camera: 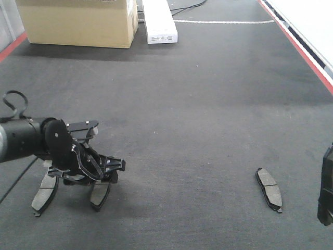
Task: Move and align brake pads A on conveyor
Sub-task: 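Open the left gripper to set its brake pad on the belt and raise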
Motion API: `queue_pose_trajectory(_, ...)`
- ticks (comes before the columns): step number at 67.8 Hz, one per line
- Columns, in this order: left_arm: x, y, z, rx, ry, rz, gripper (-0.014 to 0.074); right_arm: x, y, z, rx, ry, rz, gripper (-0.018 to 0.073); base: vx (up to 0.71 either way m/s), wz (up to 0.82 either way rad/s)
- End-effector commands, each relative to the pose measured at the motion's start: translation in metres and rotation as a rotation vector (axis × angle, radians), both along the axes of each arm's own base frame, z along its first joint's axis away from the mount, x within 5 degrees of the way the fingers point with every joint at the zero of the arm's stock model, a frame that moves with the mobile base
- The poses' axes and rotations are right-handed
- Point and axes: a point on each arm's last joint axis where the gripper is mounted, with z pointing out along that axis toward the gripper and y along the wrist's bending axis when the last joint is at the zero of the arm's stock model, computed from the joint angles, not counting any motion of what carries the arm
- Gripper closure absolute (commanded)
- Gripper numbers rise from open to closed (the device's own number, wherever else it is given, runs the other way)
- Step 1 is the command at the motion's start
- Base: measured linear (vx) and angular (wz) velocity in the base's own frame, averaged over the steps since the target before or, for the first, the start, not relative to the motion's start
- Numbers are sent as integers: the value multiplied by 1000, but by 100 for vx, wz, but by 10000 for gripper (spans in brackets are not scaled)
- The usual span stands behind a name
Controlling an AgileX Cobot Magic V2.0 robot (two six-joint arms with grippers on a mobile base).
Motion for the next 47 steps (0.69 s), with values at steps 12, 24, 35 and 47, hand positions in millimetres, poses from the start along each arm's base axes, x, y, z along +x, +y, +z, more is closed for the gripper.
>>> queue_pose_trajectory(12, -17, 5, 77, -26, -196, -80, 106, 1, 1, 19, 34, -119, 11, 564, 0, 0)
queue_pose_trajectory(24, -43, 16, 123, -7, -307, -113, 150, 1, 1, 19, 34, -119, 11, 564, 0, 0)
queue_pose_trajectory(35, -78, 30, 170, -17, -444, -123, 187, 1, 1, 19, 34, -119, 11, 564, 0, 0)
queue_pose_trajectory(47, -131, 49, 194, -60, -606, -107, 200, 1, 1, 19, 34, -119, 11, 564, 0, 0)
